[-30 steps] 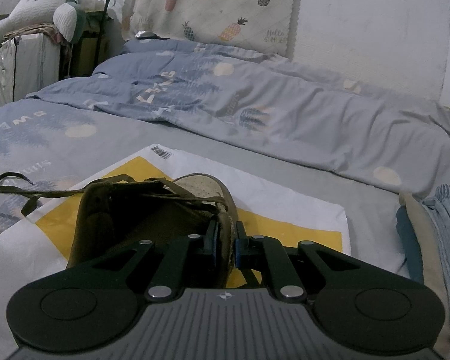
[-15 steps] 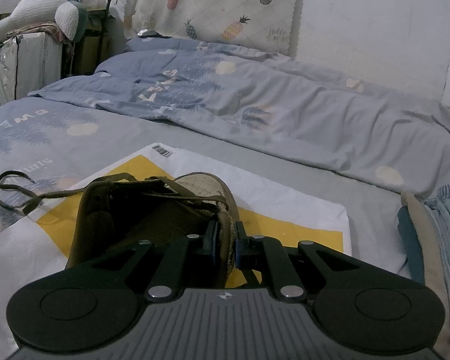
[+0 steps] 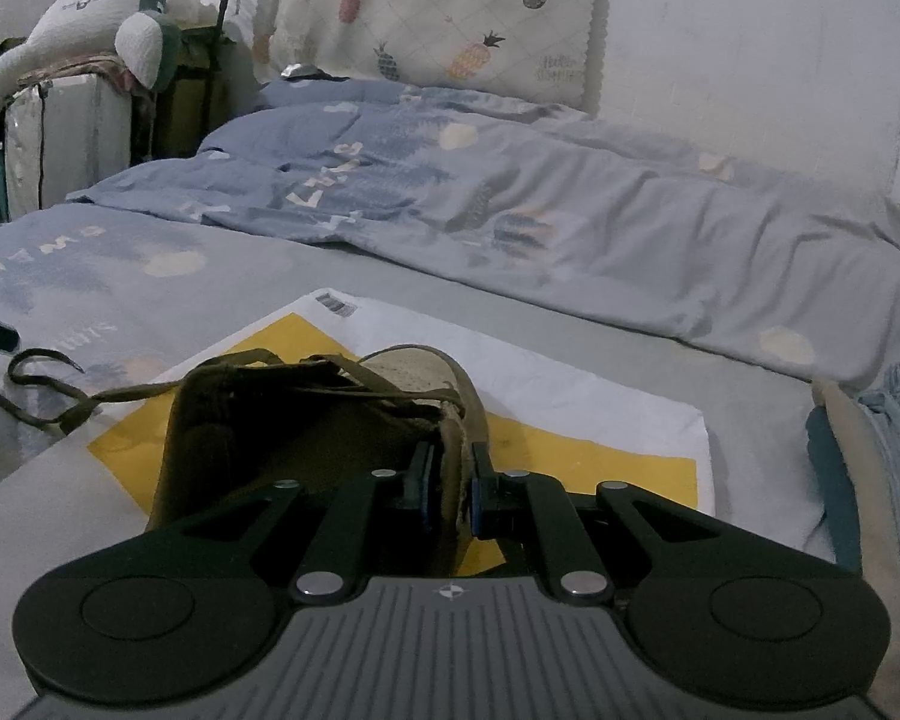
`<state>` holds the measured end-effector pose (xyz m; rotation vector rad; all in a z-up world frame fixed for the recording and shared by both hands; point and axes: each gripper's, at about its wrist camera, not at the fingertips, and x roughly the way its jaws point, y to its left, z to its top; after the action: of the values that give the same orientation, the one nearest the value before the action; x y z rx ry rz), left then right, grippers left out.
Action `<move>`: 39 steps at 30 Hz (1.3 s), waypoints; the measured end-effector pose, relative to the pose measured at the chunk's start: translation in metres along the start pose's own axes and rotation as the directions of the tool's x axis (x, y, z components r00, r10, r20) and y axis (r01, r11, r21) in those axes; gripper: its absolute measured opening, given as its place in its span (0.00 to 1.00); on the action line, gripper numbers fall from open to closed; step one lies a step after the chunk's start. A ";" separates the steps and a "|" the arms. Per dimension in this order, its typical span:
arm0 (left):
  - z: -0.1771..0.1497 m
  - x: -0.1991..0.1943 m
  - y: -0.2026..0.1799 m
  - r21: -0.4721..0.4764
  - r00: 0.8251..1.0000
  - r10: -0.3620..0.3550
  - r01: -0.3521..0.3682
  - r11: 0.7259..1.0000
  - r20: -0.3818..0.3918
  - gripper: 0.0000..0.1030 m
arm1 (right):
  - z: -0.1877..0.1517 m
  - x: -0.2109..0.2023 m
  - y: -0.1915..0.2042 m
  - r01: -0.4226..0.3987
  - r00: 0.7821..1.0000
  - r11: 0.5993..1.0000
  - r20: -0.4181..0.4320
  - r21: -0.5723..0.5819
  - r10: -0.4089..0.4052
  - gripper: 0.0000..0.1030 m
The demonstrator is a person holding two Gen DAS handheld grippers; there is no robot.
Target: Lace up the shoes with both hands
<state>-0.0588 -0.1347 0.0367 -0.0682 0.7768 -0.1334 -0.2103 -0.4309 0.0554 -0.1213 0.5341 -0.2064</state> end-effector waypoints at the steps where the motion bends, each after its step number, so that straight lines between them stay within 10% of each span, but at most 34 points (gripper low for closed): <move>1: -0.001 0.005 -0.002 0.019 1.000 0.016 -0.016 1.000 -0.010 0.24 | 0.000 -0.001 -0.001 -0.003 1.000 1.000 0.002 0.002 0.003 0.08; 16: 0.005 0.005 -0.021 -0.007 0.992 -0.095 0.095 0.995 0.078 0.01 | 0.008 -0.020 -0.020 -0.069 0.994 0.991 0.091 0.118 0.059 0.15; 22: 0.012 -0.039 -0.066 0.052 0.915 -0.324 0.321 0.946 0.241 0.01 | 0.012 -0.024 -0.049 -0.185 0.980 0.920 0.132 0.345 0.148 0.23; 28: 0.001 -0.065 -0.119 0.179 0.819 -0.504 0.471 0.864 0.273 0.01 | 0.014 -0.032 -0.078 -0.309 0.950 0.780 0.221 0.545 0.222 0.37; 35: -0.018 -0.075 -0.163 0.273 0.765 -0.592 0.531 0.802 0.252 0.01 | -0.005 -0.019 -0.110 -0.506 0.850 0.379 0.373 0.775 0.372 0.38; 39: -0.026 -0.085 -0.175 0.302 0.715 -0.649 0.578 0.758 0.261 0.01 | -0.015 -0.007 -0.121 -0.518 0.828 0.223 0.419 0.826 0.373 0.38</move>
<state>-0.1539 -0.2959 0.0965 -0.1579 0.3449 -0.8259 -0.2434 -0.5481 0.0668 1.1740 0.2190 0.1118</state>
